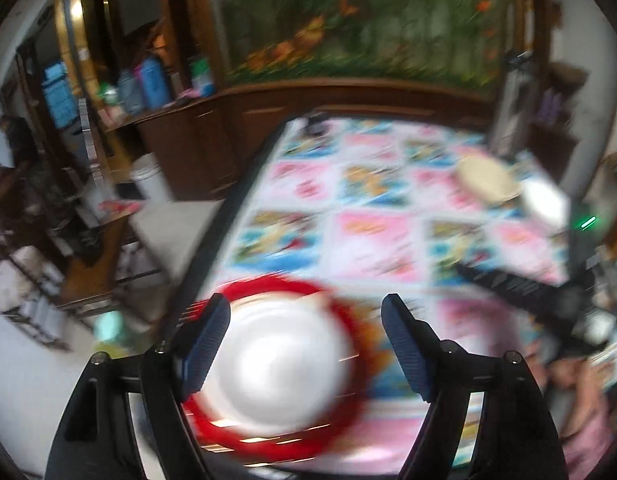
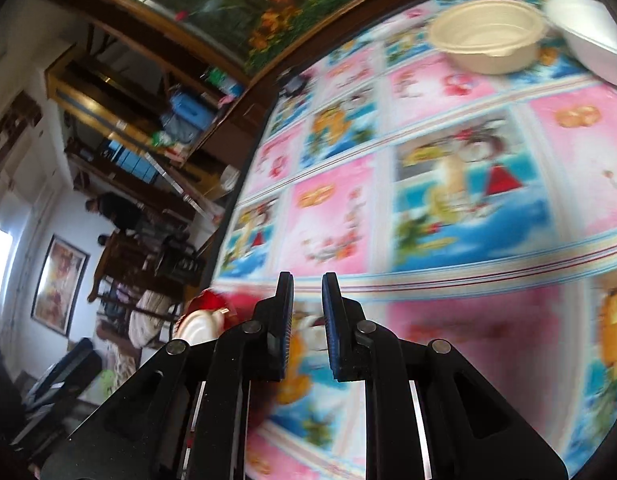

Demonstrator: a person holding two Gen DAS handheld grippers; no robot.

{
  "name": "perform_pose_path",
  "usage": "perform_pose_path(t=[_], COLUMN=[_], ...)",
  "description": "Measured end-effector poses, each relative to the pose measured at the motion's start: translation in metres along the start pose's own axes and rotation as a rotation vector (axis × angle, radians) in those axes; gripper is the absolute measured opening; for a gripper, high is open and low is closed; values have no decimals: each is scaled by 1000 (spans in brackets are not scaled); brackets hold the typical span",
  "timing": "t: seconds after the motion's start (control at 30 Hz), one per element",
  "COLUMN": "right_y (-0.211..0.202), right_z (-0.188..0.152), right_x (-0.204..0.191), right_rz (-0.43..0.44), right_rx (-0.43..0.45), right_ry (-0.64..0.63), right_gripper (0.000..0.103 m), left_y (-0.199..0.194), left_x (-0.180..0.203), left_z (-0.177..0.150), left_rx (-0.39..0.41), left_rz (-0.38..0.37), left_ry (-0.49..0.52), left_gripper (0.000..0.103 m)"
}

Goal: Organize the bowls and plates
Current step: 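Move the left tool to the second white plate and grasp its rim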

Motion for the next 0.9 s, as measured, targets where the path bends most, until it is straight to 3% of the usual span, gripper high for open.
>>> perform_pose_path(t=[0.2, 0.47, 0.63, 0.7, 0.77, 0.9], right_y=[-34, -92, -152, -180, -205, -230], right_z=[6, 17, 36, 49, 64, 96], right_x=[58, 133, 171, 186, 201, 222], right_rz=[-25, -35, -53, -60, -79, -130], right_rx=[52, 155, 250, 304, 362, 406], right_ry=[101, 212, 256, 284, 307, 320], right_gripper=[15, 14, 14, 21, 37, 38], left_y=[34, 73, 83, 86, 93, 110], left_x=[74, 132, 169, 185, 199, 226], left_z=[22, 34, 54, 59, 65, 80], left_rx=[-80, -166, -181, -186, -197, -237], left_rz=[-152, -224, -247, -244, -246, -248], left_ry=[40, 9, 28, 42, 48, 36], left_gripper=[79, 79, 79, 79, 79, 79])
Point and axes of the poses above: each gripper's, at about its wrist camera, not at the fingertips, and y roughly the way its jaws point, x to its right, z to its top, the point moved 1 cm from there along y, roughly the way its jaws point, and after that the axes turned 9 degrees about -x, right-handed, at the moved point
